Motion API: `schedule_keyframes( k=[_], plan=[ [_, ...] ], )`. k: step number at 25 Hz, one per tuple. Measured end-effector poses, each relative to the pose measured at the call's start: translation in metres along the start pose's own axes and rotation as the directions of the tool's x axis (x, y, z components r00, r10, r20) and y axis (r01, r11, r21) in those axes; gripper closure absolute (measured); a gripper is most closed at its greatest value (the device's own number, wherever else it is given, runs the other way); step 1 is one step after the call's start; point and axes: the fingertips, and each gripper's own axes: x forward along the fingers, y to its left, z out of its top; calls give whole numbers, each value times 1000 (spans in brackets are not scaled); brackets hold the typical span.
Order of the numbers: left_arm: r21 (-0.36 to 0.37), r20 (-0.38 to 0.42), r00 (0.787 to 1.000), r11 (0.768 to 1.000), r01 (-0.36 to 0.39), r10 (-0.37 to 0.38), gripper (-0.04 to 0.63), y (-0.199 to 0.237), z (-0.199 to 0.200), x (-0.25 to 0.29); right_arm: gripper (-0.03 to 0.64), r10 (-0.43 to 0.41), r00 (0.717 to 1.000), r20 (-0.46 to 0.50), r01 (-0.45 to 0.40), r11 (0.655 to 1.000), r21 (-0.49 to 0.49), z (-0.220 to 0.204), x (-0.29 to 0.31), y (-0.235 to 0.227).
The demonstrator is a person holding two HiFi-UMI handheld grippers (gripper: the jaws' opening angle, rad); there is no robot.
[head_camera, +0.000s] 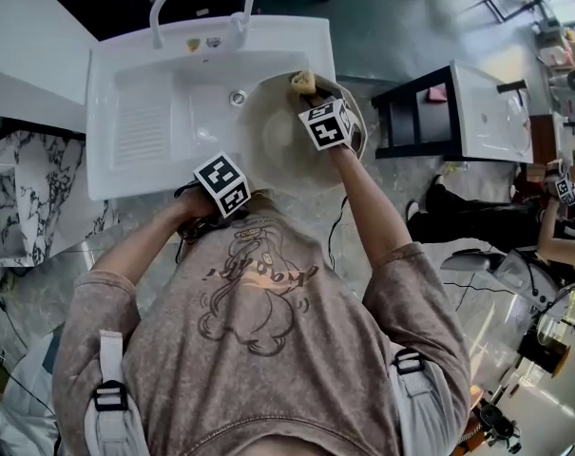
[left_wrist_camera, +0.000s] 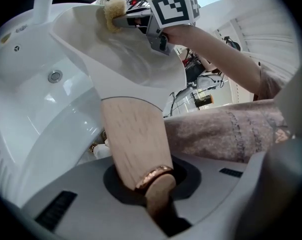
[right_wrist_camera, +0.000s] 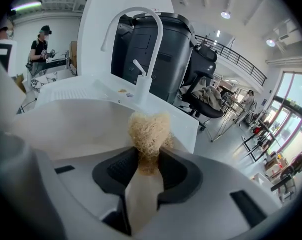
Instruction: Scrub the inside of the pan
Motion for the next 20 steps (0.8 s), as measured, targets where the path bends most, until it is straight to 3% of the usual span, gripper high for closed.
schedule_keyframes(
  k=[14, 20],
  plan=[
    [-8, 9, 1000, 1000, 16, -16, 540, -1, 0, 0, 474, -5, 993, -120, 4, 1000, -8, -22, -43, -38],
    [-13, 13, 1000, 1000, 22, -21, 540, -3, 0, 1, 475, 2, 985, -175, -13, 998, -63, -40, -56, -38]
  ],
)
